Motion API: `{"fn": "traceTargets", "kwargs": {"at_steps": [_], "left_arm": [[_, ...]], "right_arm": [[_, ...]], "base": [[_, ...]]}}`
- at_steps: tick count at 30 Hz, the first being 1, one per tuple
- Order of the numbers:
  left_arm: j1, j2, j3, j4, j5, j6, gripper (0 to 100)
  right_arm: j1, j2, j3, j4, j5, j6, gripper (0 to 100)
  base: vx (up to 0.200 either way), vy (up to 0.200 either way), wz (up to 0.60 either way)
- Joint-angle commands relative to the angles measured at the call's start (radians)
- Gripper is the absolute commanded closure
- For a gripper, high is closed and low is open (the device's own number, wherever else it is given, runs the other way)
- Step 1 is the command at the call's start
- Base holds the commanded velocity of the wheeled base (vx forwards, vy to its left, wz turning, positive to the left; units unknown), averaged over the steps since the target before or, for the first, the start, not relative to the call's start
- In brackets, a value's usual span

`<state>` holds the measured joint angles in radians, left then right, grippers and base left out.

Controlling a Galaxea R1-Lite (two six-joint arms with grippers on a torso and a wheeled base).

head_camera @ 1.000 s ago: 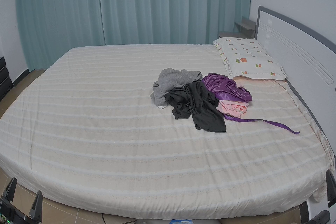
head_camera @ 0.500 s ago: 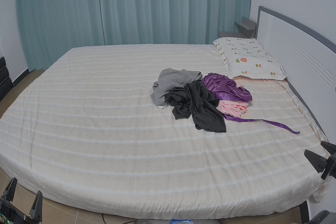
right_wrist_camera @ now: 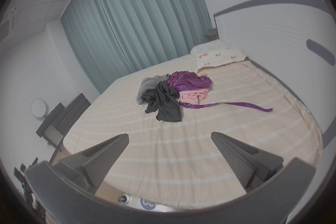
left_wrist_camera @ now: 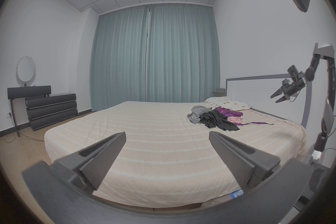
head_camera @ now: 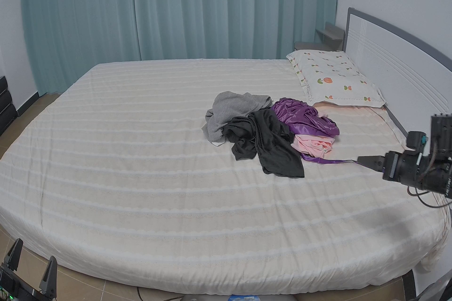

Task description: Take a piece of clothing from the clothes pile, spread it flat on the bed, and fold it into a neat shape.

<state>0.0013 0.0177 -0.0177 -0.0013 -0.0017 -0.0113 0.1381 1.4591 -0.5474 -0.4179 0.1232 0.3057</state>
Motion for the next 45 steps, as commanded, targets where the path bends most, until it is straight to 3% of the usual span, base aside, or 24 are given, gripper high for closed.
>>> {"fn": "traceTargets", "kwargs": {"at_steps": [1,17,42,43,45], "left_arm": [[0.000,-0.015,0.018,0.000,0.000,-0.001,0],[0.000,-0.015,0.018,0.000,0.000,-0.001,0],[0.000,-0.015,0.018,0.000,0.000,-0.001,0],[0.000,-0.015,0.018,0.000,0.000,0.001,0],[0.000,-0.015,0.018,0.000,0.000,0.001,0]], "right_arm": [[0.044,0.768,-0.477,-0.167,-0.019,0.151,0],[0.074,1.152,-0.913,-0.110,-0.073,0.153,0],[0.113,1.314,-1.180,-0.044,-0.076,0.153,0],[0.113,1.316,-1.181,-0.041,-0.074,0.151,100],[0.115,1.316,-1.184,-0.044,-0.074,0.154,100]], "base": [[0.000,0.000,0.00],[0.000,0.000,0.00],[0.000,0.000,0.00],[0.000,0.000,0.00],[0.000,0.000,0.00]]}}
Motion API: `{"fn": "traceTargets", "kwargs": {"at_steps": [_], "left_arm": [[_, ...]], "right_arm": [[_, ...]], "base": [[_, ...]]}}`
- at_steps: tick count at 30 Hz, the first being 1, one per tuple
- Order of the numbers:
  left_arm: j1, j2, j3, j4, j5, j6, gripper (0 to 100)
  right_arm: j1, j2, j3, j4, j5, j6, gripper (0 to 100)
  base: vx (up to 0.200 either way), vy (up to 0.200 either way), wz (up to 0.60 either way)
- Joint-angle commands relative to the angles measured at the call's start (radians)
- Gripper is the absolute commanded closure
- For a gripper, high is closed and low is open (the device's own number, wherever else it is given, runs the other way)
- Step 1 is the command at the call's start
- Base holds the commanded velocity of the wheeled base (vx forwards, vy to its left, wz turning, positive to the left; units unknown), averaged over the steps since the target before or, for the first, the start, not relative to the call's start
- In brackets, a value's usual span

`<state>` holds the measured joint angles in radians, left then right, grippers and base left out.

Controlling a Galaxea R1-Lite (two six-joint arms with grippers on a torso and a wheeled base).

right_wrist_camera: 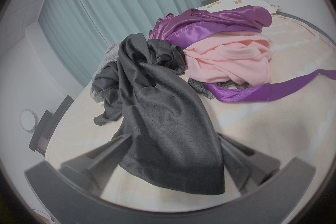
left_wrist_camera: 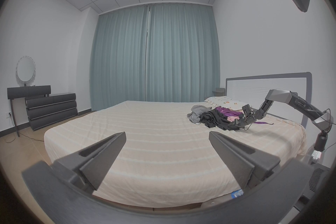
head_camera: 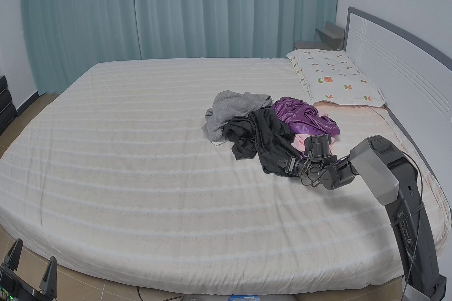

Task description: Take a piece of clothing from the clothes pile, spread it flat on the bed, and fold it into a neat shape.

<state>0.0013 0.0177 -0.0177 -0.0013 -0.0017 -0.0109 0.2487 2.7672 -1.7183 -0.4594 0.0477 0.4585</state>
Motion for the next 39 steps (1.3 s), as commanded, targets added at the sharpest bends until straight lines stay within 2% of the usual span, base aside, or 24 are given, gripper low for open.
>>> {"fn": "traceTargets", "kwargs": {"at_steps": [1,6,11,13,18,19,21,27,32,39], "left_arm": [[0.000,-0.015,0.018,0.000,0.000,0.000,0],[0.000,-0.015,0.018,0.000,0.000,-0.001,0],[0.000,-0.015,0.018,0.000,0.000,-0.001,0],[0.000,-0.015,0.018,0.000,0.000,0.000,0],[0.000,-0.015,0.018,0.000,0.000,0.000,0],[0.000,-0.015,0.018,0.000,0.000,0.000,0],[0.000,-0.015,0.018,0.000,0.000,-0.001,0],[0.000,-0.015,0.018,0.000,0.000,-0.001,0],[0.000,-0.015,0.018,0.000,0.000,0.002,0],[0.000,-0.016,0.018,-0.002,-0.012,0.009,0]], "right_arm": [[0.004,0.008,-0.012,-0.007,0.003,0.003,100],[-0.002,-0.032,0.019,-0.013,0.000,0.085,100],[-0.006,-0.149,0.177,-0.047,0.020,0.140,100],[-0.002,-0.228,0.315,-0.130,0.057,0.178,100],[0.015,-0.400,0.628,-0.348,0.078,0.235,100],[0.015,-0.400,0.628,-0.348,0.078,0.235,100],[0.038,-0.525,0.799,-0.446,0.100,0.270,100],[0.103,-0.755,1.046,-0.573,0.109,0.307,100],[0.179,-0.923,1.135,-0.584,0.103,0.310,100],[0.250,-1.103,1.146,-0.584,0.098,0.310,100]], "base": [[0.000,0.000,0.00],[0.000,0.000,0.00],[0.000,0.000,0.00],[0.000,0.000,0.00],[0.000,0.000,0.00],[0.000,0.000,0.00],[0.000,0.000,0.00],[0.000,0.000,0.00],[0.000,0.000,0.00],[0.000,0.000,0.00]]}}
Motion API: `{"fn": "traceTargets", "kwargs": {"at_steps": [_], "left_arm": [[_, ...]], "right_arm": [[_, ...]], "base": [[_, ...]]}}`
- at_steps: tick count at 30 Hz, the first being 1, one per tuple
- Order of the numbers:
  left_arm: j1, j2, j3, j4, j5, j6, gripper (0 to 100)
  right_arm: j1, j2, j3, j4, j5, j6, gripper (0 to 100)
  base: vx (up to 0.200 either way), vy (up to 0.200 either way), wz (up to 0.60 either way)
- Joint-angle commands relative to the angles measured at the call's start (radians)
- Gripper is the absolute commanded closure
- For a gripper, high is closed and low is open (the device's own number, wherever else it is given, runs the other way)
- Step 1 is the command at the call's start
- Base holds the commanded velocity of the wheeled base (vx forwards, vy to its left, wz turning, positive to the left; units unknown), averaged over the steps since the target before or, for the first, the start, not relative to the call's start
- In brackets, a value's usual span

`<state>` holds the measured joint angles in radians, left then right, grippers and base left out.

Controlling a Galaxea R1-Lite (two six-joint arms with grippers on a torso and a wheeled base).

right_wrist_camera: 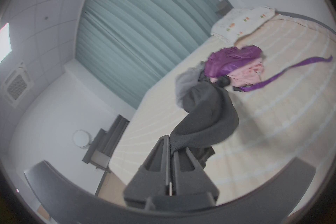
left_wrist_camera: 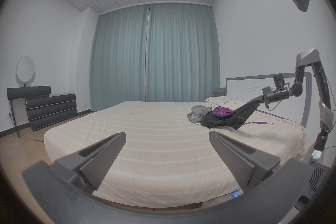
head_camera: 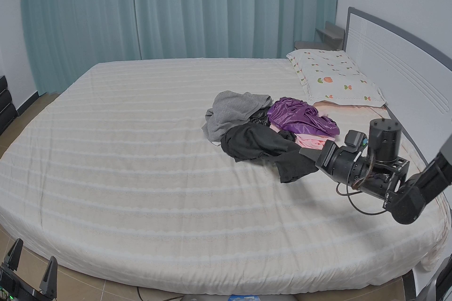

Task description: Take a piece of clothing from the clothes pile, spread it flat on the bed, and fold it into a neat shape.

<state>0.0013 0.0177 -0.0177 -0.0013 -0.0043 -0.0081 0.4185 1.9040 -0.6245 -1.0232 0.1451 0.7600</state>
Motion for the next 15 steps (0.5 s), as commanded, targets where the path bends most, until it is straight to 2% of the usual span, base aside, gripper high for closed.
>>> {"fn": "traceTargets", "kwargs": {"at_steps": [1,10,11,14,15], "left_arm": [[0.000,-0.018,0.018,-0.002,-0.010,0.013,0],[0.000,-0.018,0.018,-0.011,-0.006,0.013,0],[0.000,-0.007,-0.011,-0.032,0.003,-0.013,0],[-0.003,0.156,-0.268,-0.125,-0.019,-0.208,0],[-0.004,0.226,-0.300,-0.115,-0.036,-0.230,0]], "right_arm": [[0.091,-0.260,0.052,-0.020,0.002,0.007,100],[0.135,-0.375,0.049,-0.021,0.016,0.005,100],[0.146,-0.381,0.049,-0.021,0.016,0.005,100],[0.160,-0.373,0.046,-0.021,0.014,0.001,100],[0.158,-0.367,0.040,-0.021,0.014,-0.001,100]], "base": [[0.000,0.000,0.00],[0.000,0.000,0.00],[0.000,0.000,0.00],[0.000,0.000,0.00],[0.000,0.000,0.00]]}}
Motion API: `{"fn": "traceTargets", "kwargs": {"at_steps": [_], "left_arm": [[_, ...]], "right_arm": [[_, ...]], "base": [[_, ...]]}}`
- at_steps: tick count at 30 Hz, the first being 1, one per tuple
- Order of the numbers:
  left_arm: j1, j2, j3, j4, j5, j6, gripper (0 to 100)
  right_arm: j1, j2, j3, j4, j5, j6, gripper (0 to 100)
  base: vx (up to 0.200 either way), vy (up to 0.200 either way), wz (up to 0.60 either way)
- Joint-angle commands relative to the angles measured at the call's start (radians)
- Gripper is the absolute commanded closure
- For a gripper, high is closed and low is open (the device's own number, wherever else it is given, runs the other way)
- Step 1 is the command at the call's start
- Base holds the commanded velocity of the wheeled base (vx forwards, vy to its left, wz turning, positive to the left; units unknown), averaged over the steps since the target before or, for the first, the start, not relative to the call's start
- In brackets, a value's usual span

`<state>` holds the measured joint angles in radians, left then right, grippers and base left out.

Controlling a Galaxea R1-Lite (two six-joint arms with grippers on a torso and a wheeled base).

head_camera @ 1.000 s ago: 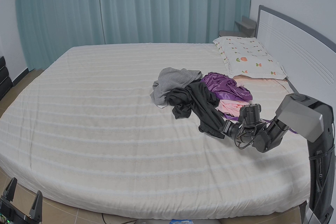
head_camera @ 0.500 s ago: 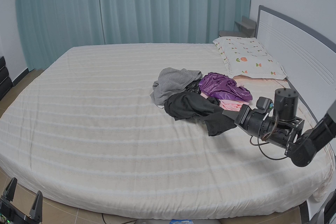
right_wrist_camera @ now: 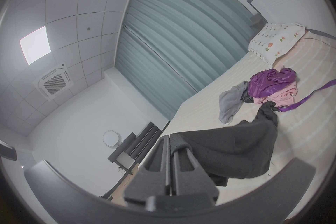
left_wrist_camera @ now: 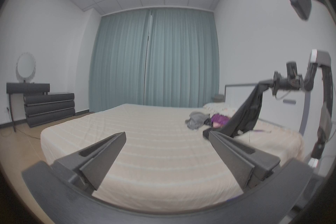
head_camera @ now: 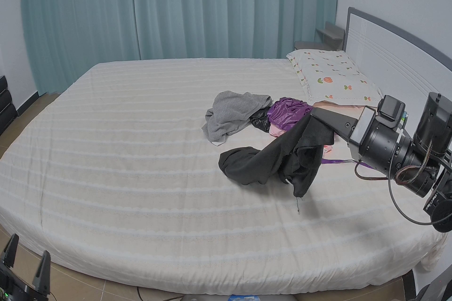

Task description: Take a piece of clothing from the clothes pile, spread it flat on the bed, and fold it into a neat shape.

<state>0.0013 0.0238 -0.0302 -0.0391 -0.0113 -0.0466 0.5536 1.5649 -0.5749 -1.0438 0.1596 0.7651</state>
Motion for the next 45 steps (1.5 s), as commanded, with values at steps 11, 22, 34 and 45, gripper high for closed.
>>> {"fn": "traceTargets", "kwargs": {"at_steps": [11,22,34,45], "left_arm": [[-0.076,0.696,-0.220,-0.096,-0.289,-0.096,0],[-0.245,1.147,-0.192,-0.386,-0.288,-0.105,0],[-0.509,1.608,-0.267,-0.763,-0.144,-0.282,0],[-0.716,1.964,-0.599,-0.841,-0.001,-0.461,0]], "right_arm": [[0.052,0.014,-0.040,-0.005,0.029,-0.021,100],[0.077,0.072,-0.077,-0.007,0.025,-0.021,100],[0.078,0.080,-0.082,-0.056,0.018,-0.020,100],[0.085,0.070,-0.089,-0.055,0.017,-0.021,100]], "base": [[0.000,0.000,0.00],[0.000,0.000,0.00],[0.000,0.000,0.00],[0.000,0.000,0.00]]}}
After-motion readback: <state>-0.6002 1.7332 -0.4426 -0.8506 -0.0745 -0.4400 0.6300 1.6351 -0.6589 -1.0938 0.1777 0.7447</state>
